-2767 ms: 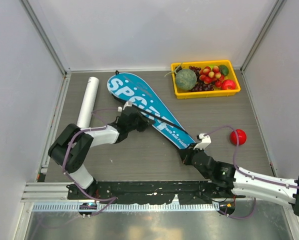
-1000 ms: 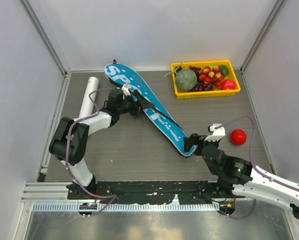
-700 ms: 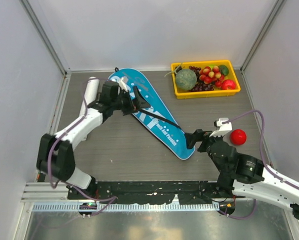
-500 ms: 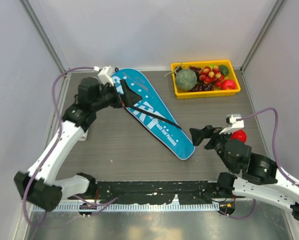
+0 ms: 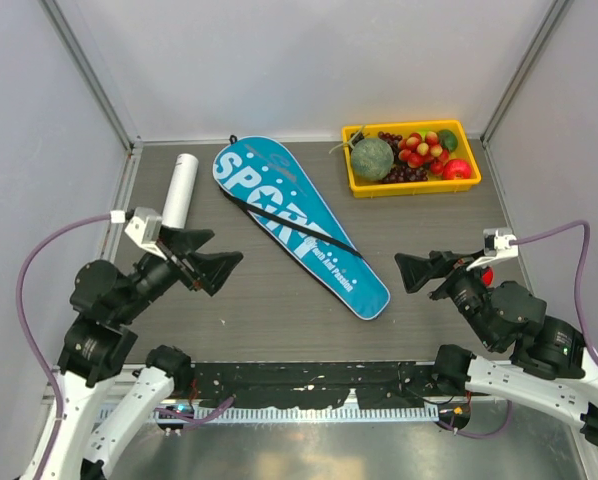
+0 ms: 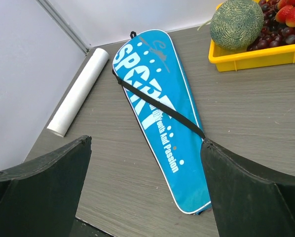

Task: Pack up the badminton gear

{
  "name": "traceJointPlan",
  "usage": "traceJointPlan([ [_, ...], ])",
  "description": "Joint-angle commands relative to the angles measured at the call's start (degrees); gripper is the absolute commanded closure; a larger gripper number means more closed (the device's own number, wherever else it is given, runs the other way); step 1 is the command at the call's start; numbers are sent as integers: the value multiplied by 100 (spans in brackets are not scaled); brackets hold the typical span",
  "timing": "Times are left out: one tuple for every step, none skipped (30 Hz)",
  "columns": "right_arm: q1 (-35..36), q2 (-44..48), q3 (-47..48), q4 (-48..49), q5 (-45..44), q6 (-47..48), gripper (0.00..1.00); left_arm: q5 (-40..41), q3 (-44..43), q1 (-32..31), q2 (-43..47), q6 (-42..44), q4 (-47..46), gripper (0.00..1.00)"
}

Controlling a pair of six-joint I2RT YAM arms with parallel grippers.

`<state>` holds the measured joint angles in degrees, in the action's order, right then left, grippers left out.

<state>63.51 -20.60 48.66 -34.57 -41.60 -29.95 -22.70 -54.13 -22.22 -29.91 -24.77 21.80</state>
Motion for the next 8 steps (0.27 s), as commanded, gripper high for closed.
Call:
traceJointPlan([
  [-22,21,240,99,91,218,5,546,262,-2,468,385,122,1],
  [-22,-5,240,99,65,227,5,599,280,-2,538,438,114,1],
  [-22,-5,240,108,39,244,5,635,280,-2,574,473,157,0],
  [-22,-40,240,125,21,245,4,635,263,-2,583,491,175,1],
  [-22,-75,240,134,21,253,5,652,236,-2,574,500,201,0],
  [-22,-93,240,143,21,262,5,653,193,-2,565,500,236,0],
  [-22,-102,249,169,21,262,5,653,175,-2,565,500,245,1],
  [-22,-111,240,187,30,271,5,635,148,-2,557,500,228,1],
])
